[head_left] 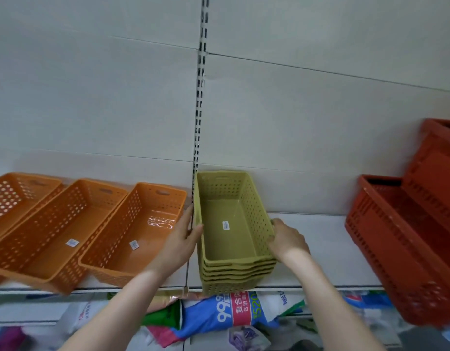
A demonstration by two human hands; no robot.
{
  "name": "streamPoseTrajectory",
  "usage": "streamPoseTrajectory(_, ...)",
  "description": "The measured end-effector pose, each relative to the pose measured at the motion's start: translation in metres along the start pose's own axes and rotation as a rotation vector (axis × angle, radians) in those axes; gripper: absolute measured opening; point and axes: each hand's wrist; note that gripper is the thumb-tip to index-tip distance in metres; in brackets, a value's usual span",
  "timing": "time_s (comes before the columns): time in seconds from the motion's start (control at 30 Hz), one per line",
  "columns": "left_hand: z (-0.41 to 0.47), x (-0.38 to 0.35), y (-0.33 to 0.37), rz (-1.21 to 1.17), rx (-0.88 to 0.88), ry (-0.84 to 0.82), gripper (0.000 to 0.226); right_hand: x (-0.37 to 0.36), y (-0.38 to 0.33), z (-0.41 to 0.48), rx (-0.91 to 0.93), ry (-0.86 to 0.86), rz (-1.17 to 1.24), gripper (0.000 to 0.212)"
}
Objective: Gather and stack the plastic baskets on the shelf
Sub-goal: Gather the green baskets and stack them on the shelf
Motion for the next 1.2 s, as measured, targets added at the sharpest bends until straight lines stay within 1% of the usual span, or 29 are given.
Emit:
streamPoseTrajectory(0.07,0.013,0.003,-0.008,0.285,-0.098,0.027,0.051,0.002,0.009,0.002,0.003,-0.04,0.017,0.039)
streamPoseTrajectory(0.13,0.028,0.008,-0.022,0.549,-0.178,0.019,0.049,0.011,0.022,0.01,0.002,0.004,0.002,0.036)
streamPoseTrajectory(0.2,0.04,0.011,-0.032,0.735,-0.281,-0.015,0.046,0.023,0.037,0.024,-0.011,0.117,-0.01,0.031)
streamPoseTrajectory(0.27,0.052,0.012,-0.035,0.895,-0.361,-0.052,0.048,0.035,0.051,0.042,-0.03,0.257,0.065,0.026)
streamPoseTrajectory(0.3,0.057,0.01,-0.035,0.967,-0.375,-0.069,0.049,0.039,0.056,0.051,-0.039,0.307,0.138,0.03)
streamPoseTrajectory(0.37,0.067,0.006,-0.031,1.062,-0.378,-0.079,0.049,0.042,0.057,0.061,-0.011,0.354,0.263,0.046)
streamPoseTrajectory(0.43,0.078,0.0,-0.027,1.101,-0.382,-0.064,0.045,0.04,0.051,0.055,0.095,0.364,0.264,0.059)
streamPoseTrajectory(0.47,0.084,-0.002,-0.026,1.119,-0.382,-0.045,0.042,0.035,0.048,0.047,0.172,0.34,0.188,0.064)
streamPoseTrajectory(0.53,0.091,-0.005,-0.024,1.126,-0.362,-0.018,0.036,0.023,0.042,0.024,0.264,0.184,-0.048,0.078)
streamPoseTrajectory(0.57,0.092,-0.005,-0.023,1.111,-0.355,0.0,0.035,0.016,0.044,0.015,0.273,0.104,-0.157,0.083)
streamPoseTrajectory(0.6,0.093,-0.006,-0.022,1.097,-0.354,0.026,0.032,0.009,0.049,0.011,0.281,0.07,-0.222,0.086)
streamPoseTrajectory(0.67,0.093,-0.01,-0.022,1.085,-0.364,0.062,0.025,0.001,0.064,0.013,0.315,0.119,-0.219,0.08)
streamPoseTrajectory(0.73,0.094,-0.015,-0.023,1.09,-0.377,0.088,0.019,-0.002,0.078,0.025,0.337,0.233,-0.17,0.07)
streamPoseTrajectory(0.8,0.093,-0.022,-0.025,1.096,-0.366,0.084,0.032,-0.001,0.085,0.042,0.322,0.334,-0.138,0.06)
streamPoseTrajectory(0.9,0.092,-0.03,-0.025,1.095,-0.345,0.075,0.056,0.001,0.085,0.059,0.311,0.354,-0.085,0.048)
streamPoseTrajectory(0.97,0.089,-0.031,-0.025,1.096,-0.353,0.057,0.066,0.0,0.084,0.066,0.338,0.371,-0.087,0.043)
streamPoseTrajectory(1.1,0.081,-0.023,-0.03,1.044,-0.426,0.008,0.069,0.0,0.087,0.07,0.337,0.397,-0.159,0.04)
streamPoseTrajectory(1.2,0.067,-0.009,-0.035,1.009,-0.439,-0.004,0.071,0.003,0.072,0.06,0.272,0.377,-0.224,0.03)
Point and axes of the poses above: each hand's wrist, its own z-axis towards the middle knuckle, its own x-axis out of the back of the hand, y = z × x, and after that the axes turned 6 degrees about -y, right-handed
